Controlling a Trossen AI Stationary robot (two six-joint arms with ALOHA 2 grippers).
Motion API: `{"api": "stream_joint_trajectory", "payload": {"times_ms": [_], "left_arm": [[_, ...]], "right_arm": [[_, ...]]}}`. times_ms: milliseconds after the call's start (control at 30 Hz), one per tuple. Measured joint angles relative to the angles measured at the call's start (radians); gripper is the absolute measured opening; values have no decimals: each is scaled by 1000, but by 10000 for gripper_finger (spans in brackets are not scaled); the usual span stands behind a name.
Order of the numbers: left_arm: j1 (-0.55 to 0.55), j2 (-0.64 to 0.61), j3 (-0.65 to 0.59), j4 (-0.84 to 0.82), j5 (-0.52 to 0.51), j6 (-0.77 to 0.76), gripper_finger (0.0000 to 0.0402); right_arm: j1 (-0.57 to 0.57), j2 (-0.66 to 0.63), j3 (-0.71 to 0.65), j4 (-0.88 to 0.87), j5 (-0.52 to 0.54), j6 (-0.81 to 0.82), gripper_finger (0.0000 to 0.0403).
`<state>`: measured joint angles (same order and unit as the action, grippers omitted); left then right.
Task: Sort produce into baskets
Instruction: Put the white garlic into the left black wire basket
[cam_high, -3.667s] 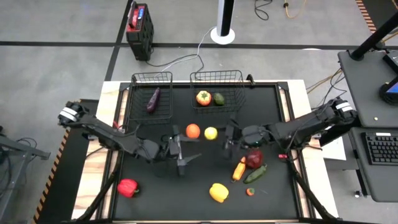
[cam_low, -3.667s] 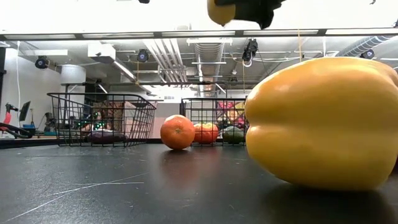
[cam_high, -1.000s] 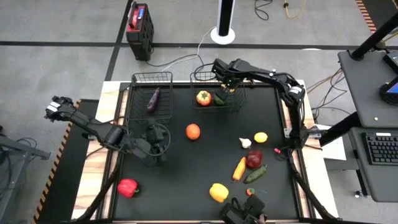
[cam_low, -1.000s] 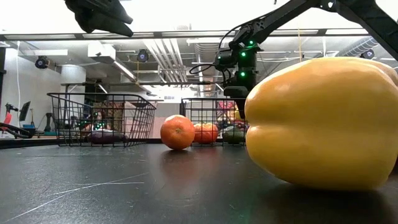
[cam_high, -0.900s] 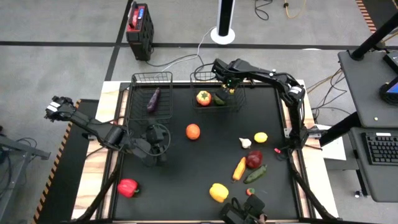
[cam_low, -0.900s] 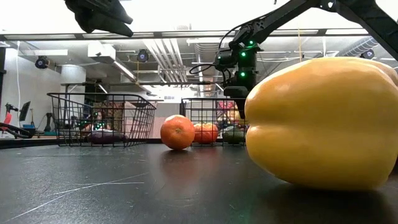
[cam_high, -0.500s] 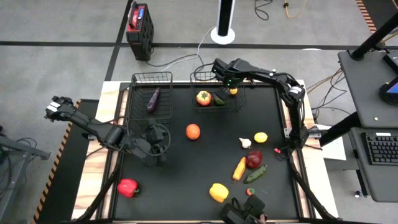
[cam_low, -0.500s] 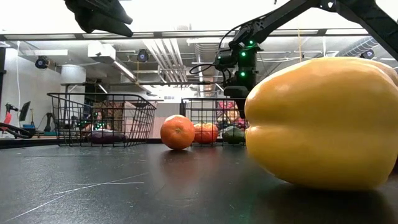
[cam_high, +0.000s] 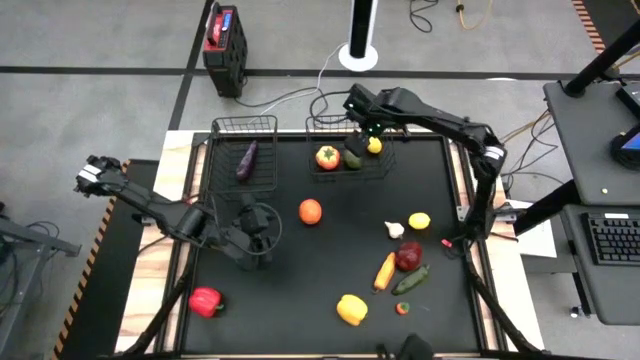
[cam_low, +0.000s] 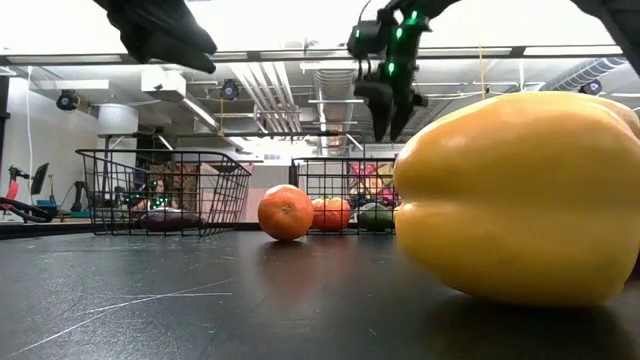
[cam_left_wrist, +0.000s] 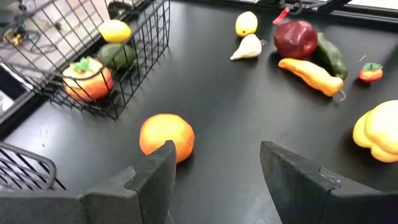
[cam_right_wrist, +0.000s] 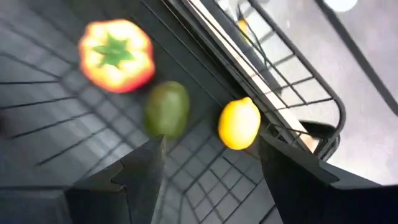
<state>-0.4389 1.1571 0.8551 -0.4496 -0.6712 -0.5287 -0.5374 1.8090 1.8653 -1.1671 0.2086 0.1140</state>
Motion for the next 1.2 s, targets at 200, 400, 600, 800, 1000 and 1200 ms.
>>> {"api": "stream_joint_trajectory", "payload": {"times_ms": [200, 400, 600, 800, 1000, 1200], "left_arm": [[0, 50, 0, 0, 23, -62, 214], [0, 74, 13, -3, 98, -104, 214], [-19, 87, 37, -10, 181, -135, 214], [-60, 105, 82, -47, 186, -145, 214], [-88, 119, 140, -70, 184, -125, 214], [-92, 125, 200, -172, 162, -109, 214]], "right_arm": [[108, -133, -55, -1, -1, 37, 242], [238, -257, -138, -4, -1, 113, 243], [382, -352, -247, -4, -3, 198, 246], [515, -405, -356, -10, -7, 287, 243], [599, -419, -427, -47, -61, 420, 253], [628, -418, -487, -107, -88, 528, 274]]}}
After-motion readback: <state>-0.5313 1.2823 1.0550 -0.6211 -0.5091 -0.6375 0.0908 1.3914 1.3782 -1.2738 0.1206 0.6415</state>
